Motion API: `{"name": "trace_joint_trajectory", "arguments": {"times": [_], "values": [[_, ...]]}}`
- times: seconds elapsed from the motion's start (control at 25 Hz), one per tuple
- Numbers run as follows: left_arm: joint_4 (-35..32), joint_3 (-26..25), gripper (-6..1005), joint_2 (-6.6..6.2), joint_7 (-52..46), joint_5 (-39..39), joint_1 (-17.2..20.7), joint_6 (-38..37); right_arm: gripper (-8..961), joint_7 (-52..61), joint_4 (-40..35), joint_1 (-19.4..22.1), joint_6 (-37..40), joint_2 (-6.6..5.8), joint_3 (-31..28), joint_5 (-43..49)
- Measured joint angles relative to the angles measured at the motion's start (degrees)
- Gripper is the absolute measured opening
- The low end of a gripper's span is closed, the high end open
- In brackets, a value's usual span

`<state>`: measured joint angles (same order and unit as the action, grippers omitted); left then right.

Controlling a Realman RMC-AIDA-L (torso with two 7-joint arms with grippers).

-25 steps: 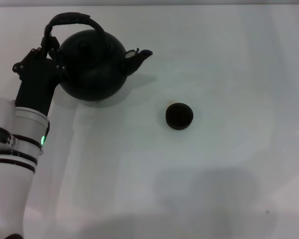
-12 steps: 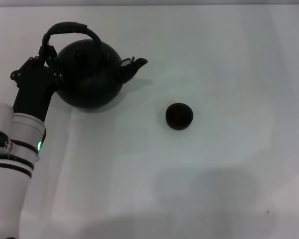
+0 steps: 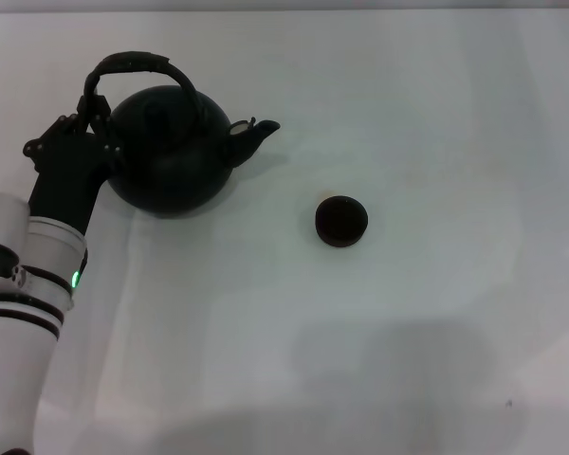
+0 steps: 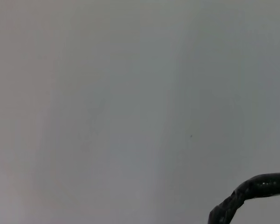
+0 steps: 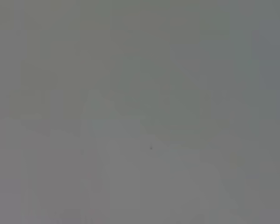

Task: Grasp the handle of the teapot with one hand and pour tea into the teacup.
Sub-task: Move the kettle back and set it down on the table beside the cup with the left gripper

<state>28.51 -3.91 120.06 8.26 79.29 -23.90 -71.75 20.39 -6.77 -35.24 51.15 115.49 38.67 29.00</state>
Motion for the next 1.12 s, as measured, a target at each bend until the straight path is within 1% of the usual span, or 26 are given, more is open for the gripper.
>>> {"name": "trace_joint_trajectory", "arguments": {"times": [0.68,0.92,1.12], "values": [[-0.5,-0.1,234,-0.01,-0.8,0.3,0.2,0.0,841,0.0,0.0,0.1,0.2,0.09,0.0,0.0],[-1.8,-0.1,442,-0.03,-6.1,0.3,0.6,-0.5,841,0.0,0.0,0.1,0.3,0.09,0.0,0.0],[-2.1,0.1,628,-0.06,-7.6,0.5,1.0,-0.6,841,0.0,0.0,0.1,0.3,0.09,0.0,0.0]]}}
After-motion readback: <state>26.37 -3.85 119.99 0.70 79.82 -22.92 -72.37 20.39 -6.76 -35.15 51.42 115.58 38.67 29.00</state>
